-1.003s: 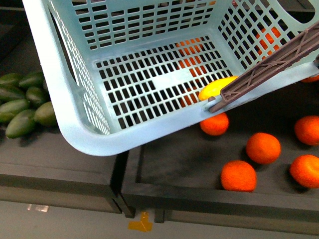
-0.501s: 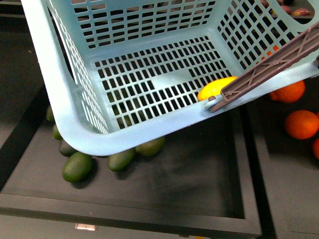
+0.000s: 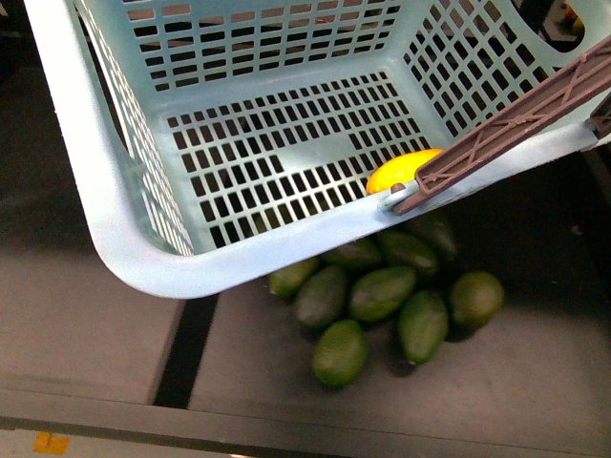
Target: Pick mango and avocado into basket
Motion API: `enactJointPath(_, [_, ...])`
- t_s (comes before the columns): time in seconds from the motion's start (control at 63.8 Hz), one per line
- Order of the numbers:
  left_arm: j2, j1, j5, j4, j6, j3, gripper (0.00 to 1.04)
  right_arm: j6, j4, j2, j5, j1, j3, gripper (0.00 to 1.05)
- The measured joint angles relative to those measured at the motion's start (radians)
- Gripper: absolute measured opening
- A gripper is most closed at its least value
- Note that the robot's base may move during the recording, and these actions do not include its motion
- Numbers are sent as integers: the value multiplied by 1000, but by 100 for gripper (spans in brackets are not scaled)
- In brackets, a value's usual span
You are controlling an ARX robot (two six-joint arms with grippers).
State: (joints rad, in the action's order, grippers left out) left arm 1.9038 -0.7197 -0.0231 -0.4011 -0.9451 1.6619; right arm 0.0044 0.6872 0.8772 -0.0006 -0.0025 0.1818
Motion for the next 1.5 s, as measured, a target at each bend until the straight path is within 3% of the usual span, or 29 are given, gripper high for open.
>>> enactJointPath(0.392, [0, 18, 28, 0, 17, 0, 28, 8, -11, 1, 12, 5, 3, 96])
enactJointPath(0.439, [0, 16, 19, 0, 11, 0, 28, 69, -187, 9, 98, 15, 60, 96])
enactJointPath(0.486, [0, 11, 10, 0, 3, 0, 28, 201, -544, 61, 177, -14, 208, 96])
enactJointPath(0.533, [0, 4, 3, 0, 0, 0, 28, 296, -722, 114, 155, -62, 278, 96])
enactJointPath(0.595, [0, 1, 0, 0, 2, 0, 28, 349, -812, 189, 107, -128, 317, 96])
enactJointPath(0.768, [0, -1, -10, 0, 0, 0, 28, 448, -727, 452, -65, -319, 385, 96])
enactJointPath(0.987, [0, -1, 3, 0, 0, 0, 28, 417, -538, 942, -91, -502, 501, 96])
enactJointPath(1.504, [0, 0, -6, 0, 1, 0, 28, 388, -483, 1270, -127, -480, 651, 96])
